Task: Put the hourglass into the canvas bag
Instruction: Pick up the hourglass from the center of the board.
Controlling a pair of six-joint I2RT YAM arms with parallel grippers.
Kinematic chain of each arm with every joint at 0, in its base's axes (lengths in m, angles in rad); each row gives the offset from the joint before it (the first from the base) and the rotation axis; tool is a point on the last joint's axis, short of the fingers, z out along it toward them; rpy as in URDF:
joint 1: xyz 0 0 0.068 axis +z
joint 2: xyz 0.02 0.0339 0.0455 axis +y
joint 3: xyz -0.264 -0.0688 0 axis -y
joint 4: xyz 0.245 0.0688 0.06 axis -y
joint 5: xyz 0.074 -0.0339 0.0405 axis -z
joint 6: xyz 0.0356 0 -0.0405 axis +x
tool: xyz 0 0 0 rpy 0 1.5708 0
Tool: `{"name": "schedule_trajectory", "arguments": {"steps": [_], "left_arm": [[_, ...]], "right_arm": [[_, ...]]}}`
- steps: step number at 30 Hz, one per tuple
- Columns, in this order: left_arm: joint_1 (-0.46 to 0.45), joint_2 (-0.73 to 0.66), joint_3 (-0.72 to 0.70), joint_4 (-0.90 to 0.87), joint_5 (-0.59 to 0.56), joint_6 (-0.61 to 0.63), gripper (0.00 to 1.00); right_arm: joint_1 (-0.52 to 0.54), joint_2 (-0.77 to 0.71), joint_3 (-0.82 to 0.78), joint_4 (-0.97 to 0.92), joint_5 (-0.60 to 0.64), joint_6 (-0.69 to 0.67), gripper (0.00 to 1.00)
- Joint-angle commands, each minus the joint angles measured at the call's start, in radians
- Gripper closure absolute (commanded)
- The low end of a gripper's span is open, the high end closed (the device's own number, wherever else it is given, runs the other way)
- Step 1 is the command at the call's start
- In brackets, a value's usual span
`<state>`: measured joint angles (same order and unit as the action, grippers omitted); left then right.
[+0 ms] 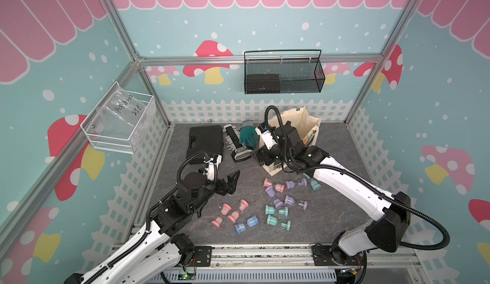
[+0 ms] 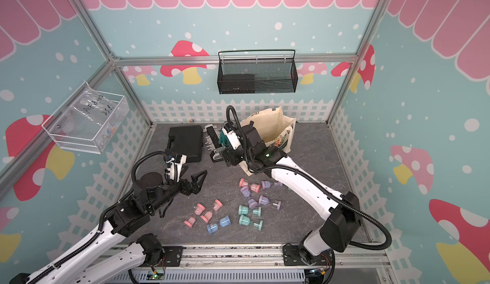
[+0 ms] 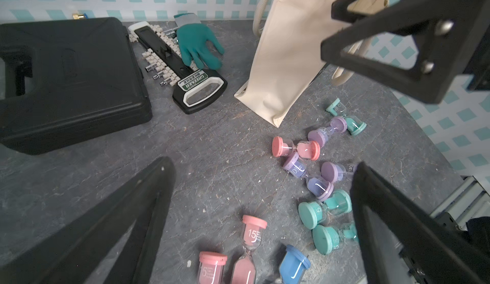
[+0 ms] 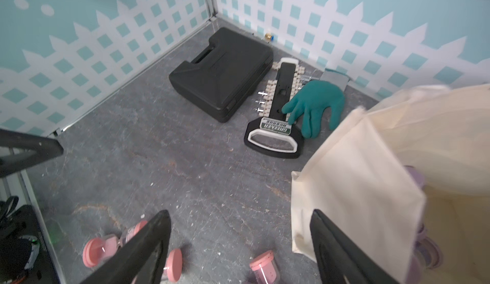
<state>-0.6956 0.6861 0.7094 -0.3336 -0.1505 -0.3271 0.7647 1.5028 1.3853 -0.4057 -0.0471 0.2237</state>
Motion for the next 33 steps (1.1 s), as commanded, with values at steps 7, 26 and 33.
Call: {"name": "schedule_trajectory", "arguments": {"steps": [7,26,33], "left_arm": [[0.005,-0.075,-0.018,-0.105,-0.012,-0.109,0.01],[0.006,-0.086,-0.119,0.014,0.098,-0.024,0.01],[0.006,-0.091,-0.124,0.017,0.098,-0.016,0.01]], "right_arm": [[0.062,0.03,-0.189,0.043,0.077,0.124,0.18],[0.067,0.191,-0.369,0.09,0.156,0.242,0.35],[0.073,0.198,-0.403,0.081,0.146,0.279,0.37]]}}
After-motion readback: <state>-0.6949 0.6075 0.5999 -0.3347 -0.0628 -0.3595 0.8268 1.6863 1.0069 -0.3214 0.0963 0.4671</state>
